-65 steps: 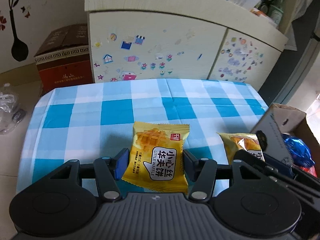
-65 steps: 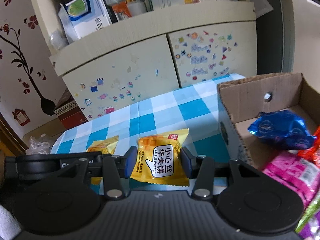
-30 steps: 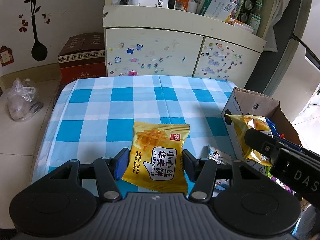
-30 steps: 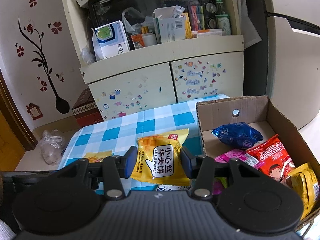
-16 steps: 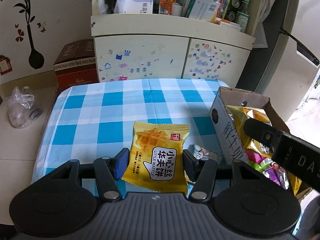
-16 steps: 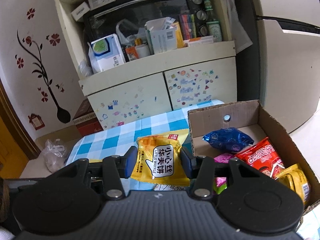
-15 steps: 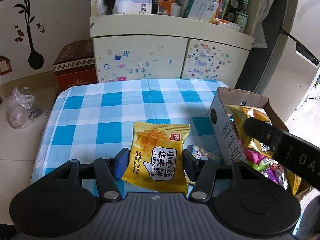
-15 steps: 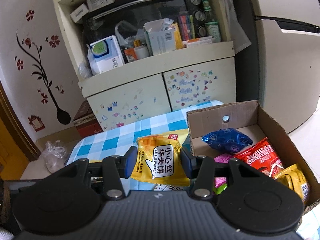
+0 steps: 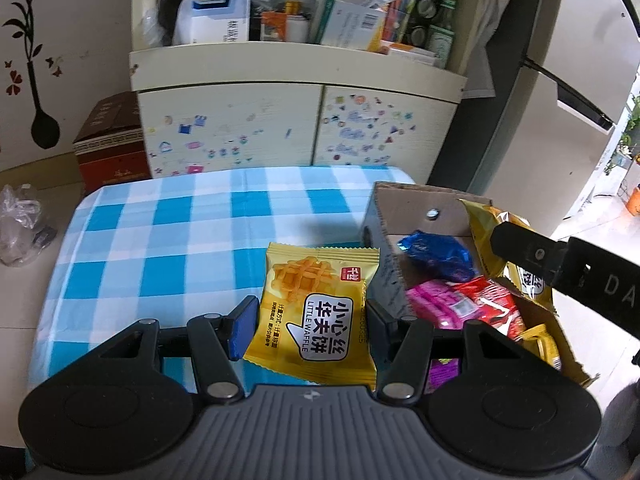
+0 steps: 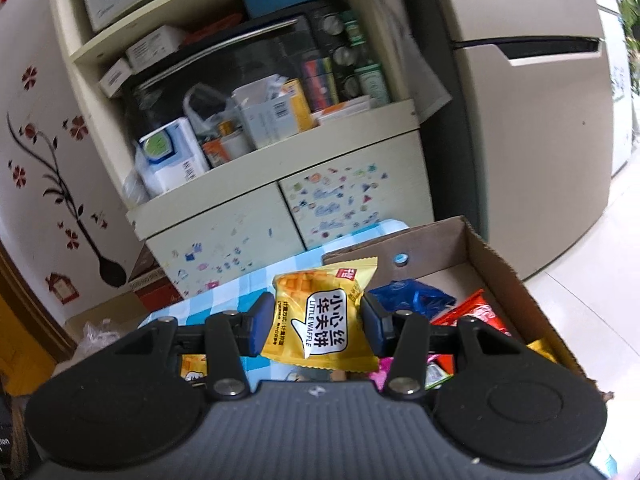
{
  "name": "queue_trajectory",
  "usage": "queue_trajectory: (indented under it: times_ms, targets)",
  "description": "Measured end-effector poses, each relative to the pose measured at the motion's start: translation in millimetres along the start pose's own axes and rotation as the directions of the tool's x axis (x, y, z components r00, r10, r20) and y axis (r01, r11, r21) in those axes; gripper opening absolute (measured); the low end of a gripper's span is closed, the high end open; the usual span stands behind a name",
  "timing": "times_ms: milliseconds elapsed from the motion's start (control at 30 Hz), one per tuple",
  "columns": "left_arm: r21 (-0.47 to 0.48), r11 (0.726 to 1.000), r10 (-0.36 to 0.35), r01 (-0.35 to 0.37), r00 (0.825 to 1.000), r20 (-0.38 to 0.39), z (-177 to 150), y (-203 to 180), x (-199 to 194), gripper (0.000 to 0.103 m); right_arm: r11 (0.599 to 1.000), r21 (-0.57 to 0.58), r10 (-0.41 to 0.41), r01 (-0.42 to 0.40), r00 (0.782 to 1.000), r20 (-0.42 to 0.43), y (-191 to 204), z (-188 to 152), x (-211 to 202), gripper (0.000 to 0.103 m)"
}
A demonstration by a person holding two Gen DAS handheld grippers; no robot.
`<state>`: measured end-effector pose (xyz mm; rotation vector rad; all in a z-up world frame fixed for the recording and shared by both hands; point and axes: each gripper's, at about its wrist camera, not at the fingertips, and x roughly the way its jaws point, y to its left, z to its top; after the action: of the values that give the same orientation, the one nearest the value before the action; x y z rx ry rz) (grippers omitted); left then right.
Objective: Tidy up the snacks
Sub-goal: 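Lift both yellow waffle bags and carry them over the box, then open both grippers over the box to drop the waffle bags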
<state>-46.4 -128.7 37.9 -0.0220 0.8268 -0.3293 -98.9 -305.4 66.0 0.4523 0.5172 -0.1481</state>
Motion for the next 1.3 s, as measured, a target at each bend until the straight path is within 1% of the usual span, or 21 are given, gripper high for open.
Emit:
queue_trajectory:
  times_ms: [100,300,400,567,733,800,900,1033,1100,1133,1167,1200,1233,1267,1300]
  targets:
    - [0.003,1.0,-0.018,0.018,1.0,-0.001,2.4,-11.5,1.3,0.062,0.999,0.034,-0.019,0.019,1.0,0.003,-11.6,4.6,-3.4,0.047]
    - [0.019,0.998,-0.052,0.052,0.999,-0.003,8.0,-36.6,4.6,0.062,0.995,0.091,-0.032,0.031,0.999,0.008,-32.4,13.0,-9.8,0.047]
    - [0.033,0.997,-0.066,0.066,0.998,-0.003,10.2,-48.5,6.4,0.062,0.992,0.122,-0.035,0.035,0.999,-0.004,-42.7,19.5,-10.0,0.047]
    - [0.026,0.996,-0.088,0.088,0.996,-0.01,11.9,-63.3,13.5,0.062,0.991,0.125,-0.054,0.055,0.998,-0.013,-52.2,31.0,-11.0,0.047]
    - [0.012,0.995,-0.102,0.103,0.994,-0.024,12.4,-75.2,22.4,0.062,0.992,0.125,-0.029,0.033,0.999,-0.029,-60.3,45.4,-9.3,0.047]
    - [0.01,0.994,-0.107,0.108,0.994,-0.029,12.8,-79.3,25.4,0.062,0.991,0.129,-0.025,0.03,0.999,-0.041,-64.3,49.6,-5.7,0.047]
    - [0.011,0.993,-0.114,0.114,0.993,-0.037,13.1,-84.9,31.1,0.062,0.983,0.178,-0.03,0.043,0.997,-0.073,-74.7,53.3,2.2,0.048]
    - [0.015,0.992,-0.122,0.123,0.991,-0.05,13.7,-90.4,40.1,0.062,0.976,0.205,-0.063,0.08,0.994,-0.09,-83.3,52.4,12.7,0.048]
    - [0.023,0.991,-0.127,0.128,0.991,-0.05,13.7,-92.6,43.3,0.063,0.967,0.233,-0.075,0.099,0.991,-0.109,-88.7,48.9,17.5,0.051]
    - [0.032,0.992,-0.122,0.124,0.991,-0.046,14.1,-93.4,44.2,0.064,0.96,0.258,-0.077,0.107,0.989,-0.125,-92.2,46.9,20.5,0.052]
    - [0.042,0.992,-0.116,0.118,0.992,-0.042,14.3,-94.2,44.9,0.069,0.954,0.281,-0.069,0.106,0.988,-0.138,-95.6,45.7,23.1,0.052]
    - [0.046,0.992,-0.115,0.117,0.993,-0.04,14.7,-94.1,45.5,0.072,0.946,0.306,-0.062,0.105,0.987,-0.147,-98.5,44.6,25.6,0.054]
    - [0.044,0.992,-0.119,0.12,0.992,-0.038,15.2,-93.2,45.9,0.079,0.941,0.322,-0.06,0.105,0.987,-0.149,-100.3,43.6,27.2,0.058]
    - [0.037,0.992,-0.121,0.122,0.992,-0.036,15.8,-91.0,46.0,0.085,0.935,0.338,-0.061,0.11,0.987,-0.15,-101.7,42.4,28.3,0.065]
    - [0.03,0.992,-0.123,0.123,0.992,-0.029,16.4,-87.9,45.4,0.087,0.928,0.356,-0.063,0.114,0.986,-0.152,-103.4,40.5,29.2,0.07]
